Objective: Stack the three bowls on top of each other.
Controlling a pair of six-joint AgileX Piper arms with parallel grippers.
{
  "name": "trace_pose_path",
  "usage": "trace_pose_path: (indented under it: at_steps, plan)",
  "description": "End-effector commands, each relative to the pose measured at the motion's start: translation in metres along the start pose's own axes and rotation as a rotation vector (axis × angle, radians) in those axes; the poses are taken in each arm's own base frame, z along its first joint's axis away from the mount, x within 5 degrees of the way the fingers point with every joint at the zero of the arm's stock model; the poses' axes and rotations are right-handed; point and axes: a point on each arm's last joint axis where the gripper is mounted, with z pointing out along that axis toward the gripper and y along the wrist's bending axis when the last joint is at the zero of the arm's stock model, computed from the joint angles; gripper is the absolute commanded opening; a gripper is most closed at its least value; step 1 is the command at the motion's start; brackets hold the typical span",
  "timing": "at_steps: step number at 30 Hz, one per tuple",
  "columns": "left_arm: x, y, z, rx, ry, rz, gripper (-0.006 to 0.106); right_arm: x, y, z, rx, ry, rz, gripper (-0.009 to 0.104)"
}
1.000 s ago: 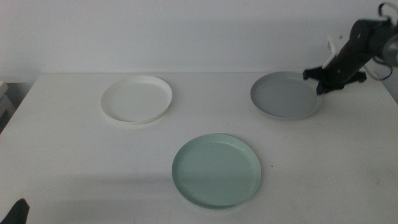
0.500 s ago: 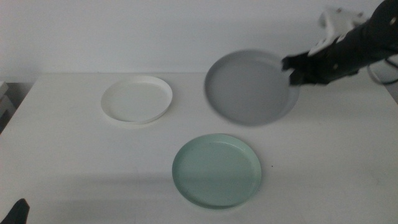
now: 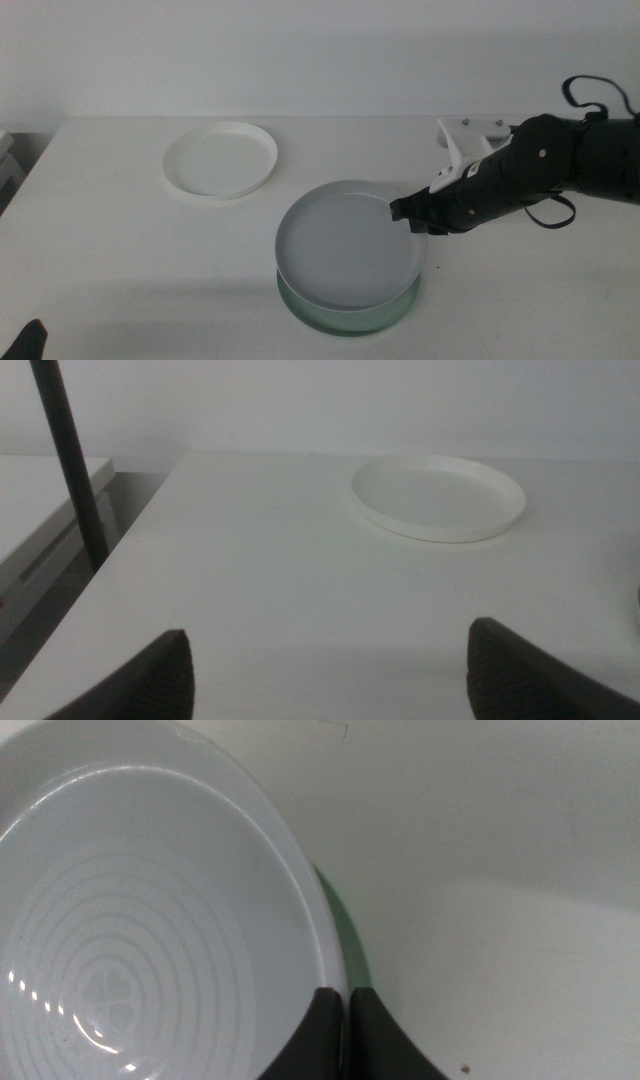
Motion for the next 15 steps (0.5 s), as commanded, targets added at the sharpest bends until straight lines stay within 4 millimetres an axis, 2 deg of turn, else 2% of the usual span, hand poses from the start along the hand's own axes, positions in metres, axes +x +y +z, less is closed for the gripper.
trace_pose_path:
  at_steps: [1,5,9,12,15]
  plan:
    - [-0.005,-0.001,-0.001,0.015,-0.078,-0.02,0.09,-0.014,0.006,-0.012,-0.014,-0.11,-0.003,0.0]
    - [-0.005,-0.001,-0.001,0.015,-0.078,-0.02,0.09,-0.011,0.003,-0.001,-0.008,-0.081,0.013,0.001]
    - [-0.005,-0.001,-0.001,0.015,-0.078,-0.02,0.09,-0.008,0.002,0.005,-0.005,-0.055,0.027,0.007]
    - [-0.005,-0.001,-0.001,0.015,-0.078,-0.02,0.09,-0.008,0.002,0.005,-0.005,-0.055,0.015,0.017]
    - [-0.005,-0.001,-0.001,0.015,-0.078,-0.02,0.09,-0.01,0.004,-0.002,-0.012,-0.057,0.005,0.032]
